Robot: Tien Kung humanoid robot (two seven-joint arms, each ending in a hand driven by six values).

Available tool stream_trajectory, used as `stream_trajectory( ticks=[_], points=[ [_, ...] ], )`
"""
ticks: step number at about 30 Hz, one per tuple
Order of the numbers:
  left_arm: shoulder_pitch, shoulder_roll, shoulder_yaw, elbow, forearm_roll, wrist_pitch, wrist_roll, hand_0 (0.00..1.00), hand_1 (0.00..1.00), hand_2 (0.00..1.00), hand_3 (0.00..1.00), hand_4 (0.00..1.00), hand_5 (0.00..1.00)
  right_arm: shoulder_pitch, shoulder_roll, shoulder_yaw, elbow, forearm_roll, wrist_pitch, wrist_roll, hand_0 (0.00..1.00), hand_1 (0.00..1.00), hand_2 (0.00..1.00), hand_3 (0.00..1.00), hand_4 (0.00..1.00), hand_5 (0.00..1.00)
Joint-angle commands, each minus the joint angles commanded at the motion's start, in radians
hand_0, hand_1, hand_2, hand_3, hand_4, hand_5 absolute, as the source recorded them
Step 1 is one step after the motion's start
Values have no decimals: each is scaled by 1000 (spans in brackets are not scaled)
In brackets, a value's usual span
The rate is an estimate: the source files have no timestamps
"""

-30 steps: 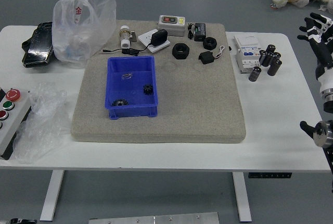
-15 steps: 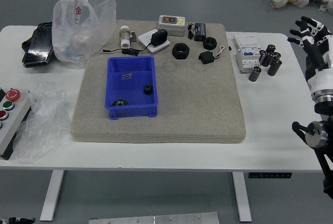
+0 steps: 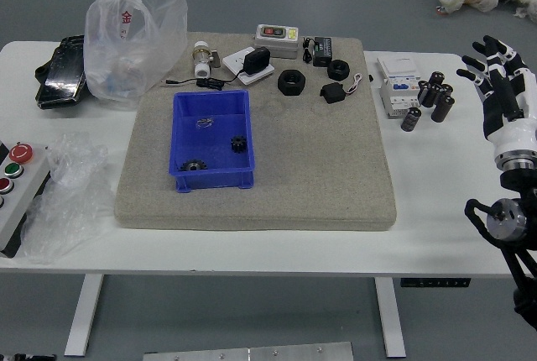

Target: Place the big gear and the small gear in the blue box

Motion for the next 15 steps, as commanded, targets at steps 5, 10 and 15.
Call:
stream_trajectory(
  ticks=[5,10,15],
  points=[
    [2,1,0,0,-2,1,1,639,462,479,635,649,302,5,0,-14,-1,6,4,0,500,572,636,642,731,432],
    [5,-1,1,-1,-4,4,0,639,462,479,635,649,302,18,1,-37,-3,14,7,1,500,572,636,642,731,432],
    [9,-3,2,-2,-9,6,0,638,445,460,633,645,295,38,3,-67,-4,14,10,0,501,571,635,641,734,436]
  ],
)
